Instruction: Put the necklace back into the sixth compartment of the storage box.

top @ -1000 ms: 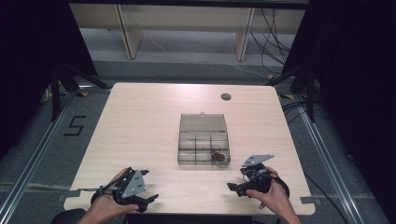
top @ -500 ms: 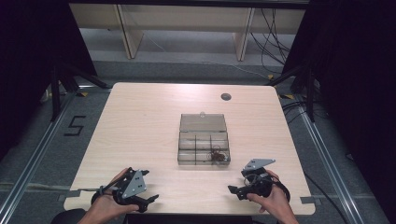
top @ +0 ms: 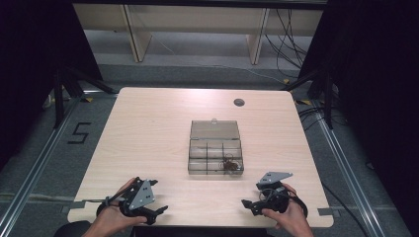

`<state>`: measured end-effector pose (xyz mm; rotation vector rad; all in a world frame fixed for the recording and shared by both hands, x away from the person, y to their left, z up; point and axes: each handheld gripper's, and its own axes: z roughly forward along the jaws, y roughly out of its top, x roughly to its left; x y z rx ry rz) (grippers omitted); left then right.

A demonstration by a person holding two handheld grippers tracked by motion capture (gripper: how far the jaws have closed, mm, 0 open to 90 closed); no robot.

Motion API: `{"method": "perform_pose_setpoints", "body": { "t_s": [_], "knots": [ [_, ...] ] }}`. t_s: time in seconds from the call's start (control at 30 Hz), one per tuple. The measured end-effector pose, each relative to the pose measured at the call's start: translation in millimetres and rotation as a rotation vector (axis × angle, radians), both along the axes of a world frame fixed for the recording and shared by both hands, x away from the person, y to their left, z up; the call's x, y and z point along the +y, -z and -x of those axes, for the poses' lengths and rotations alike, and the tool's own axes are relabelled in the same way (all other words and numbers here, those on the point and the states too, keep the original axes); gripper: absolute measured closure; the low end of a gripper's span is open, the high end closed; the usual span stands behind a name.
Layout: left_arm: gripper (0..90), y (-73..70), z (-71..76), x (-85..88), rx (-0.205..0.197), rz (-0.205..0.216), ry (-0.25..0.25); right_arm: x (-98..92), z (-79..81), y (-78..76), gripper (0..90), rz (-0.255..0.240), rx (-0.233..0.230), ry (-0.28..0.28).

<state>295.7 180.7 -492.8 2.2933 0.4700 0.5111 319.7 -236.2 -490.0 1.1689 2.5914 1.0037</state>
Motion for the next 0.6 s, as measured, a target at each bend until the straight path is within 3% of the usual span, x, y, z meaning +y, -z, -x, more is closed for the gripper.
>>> {"method": "perform_pose_setpoints", "body": {
  "t_s": [0.1,0.2,0.23,0.27,0.3,0.47,0.53,0.6],
  "knots": [
    [15.0,0.2,-0.7,0.2,0.001,-0.012,0.002,0.8,1.0,2.7,16.6,-0.011,-0.018,-0.002],
    [15.0,0.2,-0.5,0.3,-0.002,-0.010,0.000,0.4,4.2,0.5,16.5,0.009,-0.002,0.018],
    [15.0,0.3,-0.8,0.3,-0.002,-0.010,0.001,0.0,2.3,4.0,16.5,-0.003,-0.048,-0.010],
    [15.0,0.6,-0.7,0.0,-0.008,-0.010,-0.005,-0.2,4.3,0.9,16.5,0.001,-0.009,0.002],
    [15.0,0.3,-0.9,0.2,-0.001,-0.009,0.002,0.4,4.2,3.1,16.5,-0.016,-0.022,0.006],
    [15.0,-0.7,-0.5,0.4,0.007,-0.026,0.004,-0.3,6.0,2.8,16.5,0.000,-0.012,0.003],
    [15.0,0.2,-0.3,-0.1,0.003,0.001,0.001,-0.3,5.7,3.5,16.5,0.004,-0.014,0.003],
    [15.0,0.0,-0.9,0.6,-0.004,-0.013,0.001,-0.7,5.0,4.2,16.6,0.005,-0.016,0.004]
  ]
}}
